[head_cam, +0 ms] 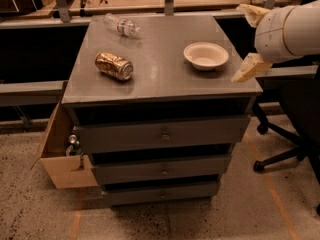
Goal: Move paper bowl near water bottle
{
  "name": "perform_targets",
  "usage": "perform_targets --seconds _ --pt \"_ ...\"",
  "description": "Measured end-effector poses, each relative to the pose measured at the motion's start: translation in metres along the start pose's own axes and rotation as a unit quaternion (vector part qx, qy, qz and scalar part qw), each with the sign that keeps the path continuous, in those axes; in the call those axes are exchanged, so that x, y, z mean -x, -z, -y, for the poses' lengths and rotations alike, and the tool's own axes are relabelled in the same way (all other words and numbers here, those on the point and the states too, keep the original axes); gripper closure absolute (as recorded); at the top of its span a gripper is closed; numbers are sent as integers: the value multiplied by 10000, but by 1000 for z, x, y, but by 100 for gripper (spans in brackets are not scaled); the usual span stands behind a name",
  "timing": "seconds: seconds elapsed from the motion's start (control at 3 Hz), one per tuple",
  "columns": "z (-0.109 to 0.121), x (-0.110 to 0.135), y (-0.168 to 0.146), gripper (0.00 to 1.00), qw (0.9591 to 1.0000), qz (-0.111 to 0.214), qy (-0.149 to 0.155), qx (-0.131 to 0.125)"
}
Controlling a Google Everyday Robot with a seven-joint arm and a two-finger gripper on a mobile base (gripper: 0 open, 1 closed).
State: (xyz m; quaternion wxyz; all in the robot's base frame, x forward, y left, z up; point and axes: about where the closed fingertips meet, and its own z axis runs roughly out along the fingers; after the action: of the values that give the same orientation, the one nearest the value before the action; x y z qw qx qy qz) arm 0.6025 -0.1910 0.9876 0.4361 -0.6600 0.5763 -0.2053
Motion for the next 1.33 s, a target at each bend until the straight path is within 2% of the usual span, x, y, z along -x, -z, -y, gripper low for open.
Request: perform_targets --seconds 0.33,0.67,1.0,1.33 --pt "4 1 -2 19 10000 18 53 -63" --pt "4 3 -3 0 10000 29 63 -56" --pt "-3 -5 -20 0 9996 93 244 -103" --pt "-4 -22 -49 0 9979 104 602 -236"
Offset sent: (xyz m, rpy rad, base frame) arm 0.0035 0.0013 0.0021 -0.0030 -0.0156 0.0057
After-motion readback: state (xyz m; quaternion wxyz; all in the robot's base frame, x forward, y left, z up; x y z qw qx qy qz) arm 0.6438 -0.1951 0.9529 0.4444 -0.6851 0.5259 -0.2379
